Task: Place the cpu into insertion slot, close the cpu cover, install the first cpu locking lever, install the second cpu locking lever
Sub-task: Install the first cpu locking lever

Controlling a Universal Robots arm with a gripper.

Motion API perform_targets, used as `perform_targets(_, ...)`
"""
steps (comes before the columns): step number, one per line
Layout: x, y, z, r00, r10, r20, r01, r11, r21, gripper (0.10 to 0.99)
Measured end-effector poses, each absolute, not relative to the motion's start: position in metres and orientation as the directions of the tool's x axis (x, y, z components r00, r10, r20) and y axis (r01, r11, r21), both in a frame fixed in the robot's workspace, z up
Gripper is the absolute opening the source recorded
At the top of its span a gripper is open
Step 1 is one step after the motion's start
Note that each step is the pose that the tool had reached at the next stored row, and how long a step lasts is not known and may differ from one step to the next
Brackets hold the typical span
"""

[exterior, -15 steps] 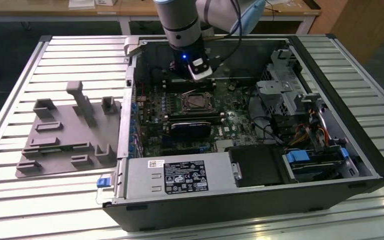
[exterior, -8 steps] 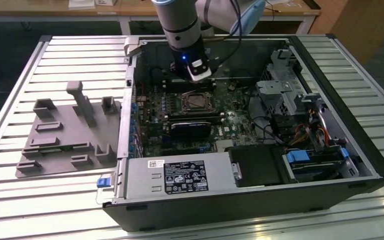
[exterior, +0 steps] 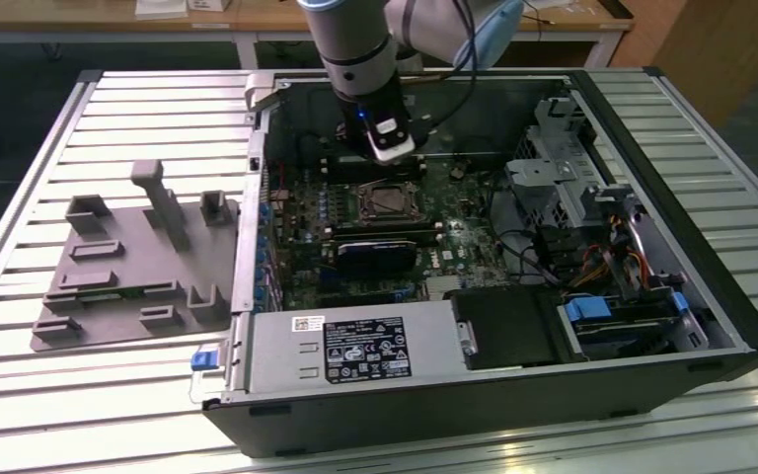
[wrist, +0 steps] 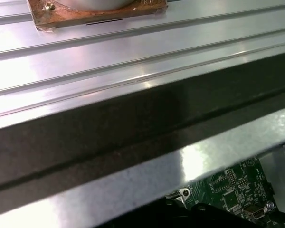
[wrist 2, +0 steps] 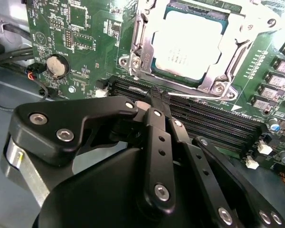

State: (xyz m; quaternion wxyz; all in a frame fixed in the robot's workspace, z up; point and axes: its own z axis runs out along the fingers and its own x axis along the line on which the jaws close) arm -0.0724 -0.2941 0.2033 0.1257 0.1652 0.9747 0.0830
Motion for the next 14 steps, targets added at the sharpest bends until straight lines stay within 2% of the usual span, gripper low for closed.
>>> perform_targets(14,-0.0735,-0.2906,0.2013,-0.906,0.360,-0.220,0.318,0.926,0.204,0.102)
